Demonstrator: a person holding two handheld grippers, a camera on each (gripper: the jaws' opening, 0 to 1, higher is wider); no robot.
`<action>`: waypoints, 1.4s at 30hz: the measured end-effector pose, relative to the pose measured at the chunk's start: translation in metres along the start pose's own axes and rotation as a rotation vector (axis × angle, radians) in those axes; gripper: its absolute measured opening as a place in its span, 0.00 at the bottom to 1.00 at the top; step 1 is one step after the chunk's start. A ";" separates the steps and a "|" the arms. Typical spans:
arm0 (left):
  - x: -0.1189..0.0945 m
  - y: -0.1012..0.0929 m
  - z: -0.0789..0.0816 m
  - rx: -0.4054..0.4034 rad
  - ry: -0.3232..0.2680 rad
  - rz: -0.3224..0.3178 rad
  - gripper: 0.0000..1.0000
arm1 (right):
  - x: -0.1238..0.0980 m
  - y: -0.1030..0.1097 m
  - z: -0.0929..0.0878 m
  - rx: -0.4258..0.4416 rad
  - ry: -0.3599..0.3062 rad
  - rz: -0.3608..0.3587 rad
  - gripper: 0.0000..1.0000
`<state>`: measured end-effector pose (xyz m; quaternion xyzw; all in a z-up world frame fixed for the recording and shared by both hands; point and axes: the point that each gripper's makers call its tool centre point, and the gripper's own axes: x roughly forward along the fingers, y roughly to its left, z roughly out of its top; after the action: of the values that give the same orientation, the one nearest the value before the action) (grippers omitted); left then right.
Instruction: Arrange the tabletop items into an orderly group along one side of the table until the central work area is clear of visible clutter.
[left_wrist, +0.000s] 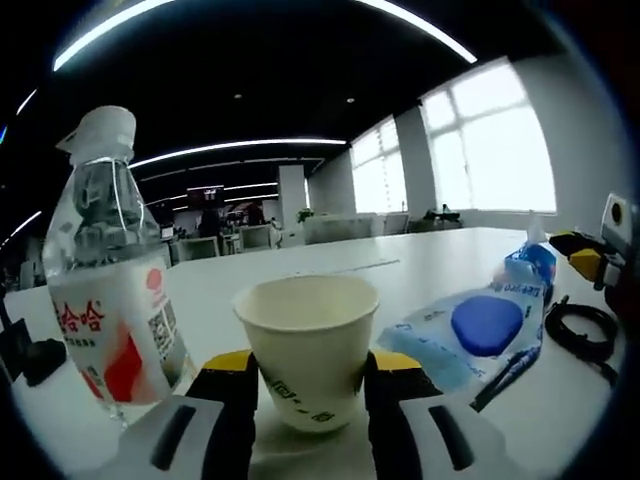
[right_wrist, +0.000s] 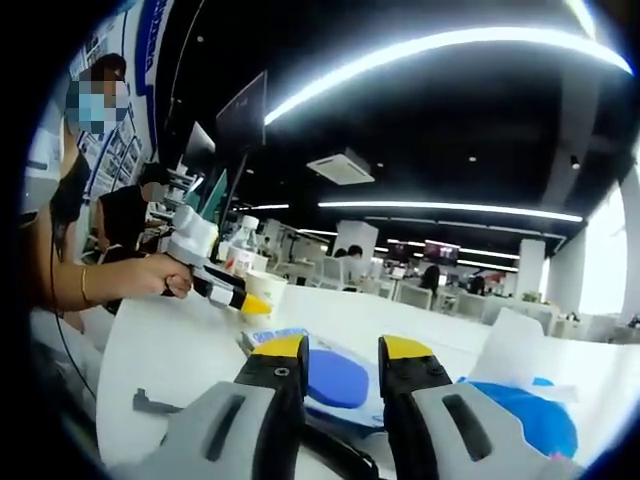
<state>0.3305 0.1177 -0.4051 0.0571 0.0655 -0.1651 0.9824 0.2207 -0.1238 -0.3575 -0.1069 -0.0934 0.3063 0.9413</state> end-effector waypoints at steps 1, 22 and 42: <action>0.000 -0.001 0.000 0.000 -0.002 -0.004 0.40 | 0.000 0.000 0.000 0.001 -0.001 -0.001 0.26; -0.007 -0.027 0.012 0.027 -0.043 -0.077 0.39 | -0.001 -0.004 -0.001 0.018 -0.003 -0.018 0.26; -0.002 -0.038 0.001 0.023 -0.015 -0.103 0.41 | -0.003 -0.007 0.000 0.024 -0.014 -0.030 0.26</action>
<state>0.3162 0.0825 -0.4068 0.0639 0.0590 -0.2166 0.9724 0.2225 -0.1311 -0.3555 -0.0919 -0.0980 0.2941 0.9463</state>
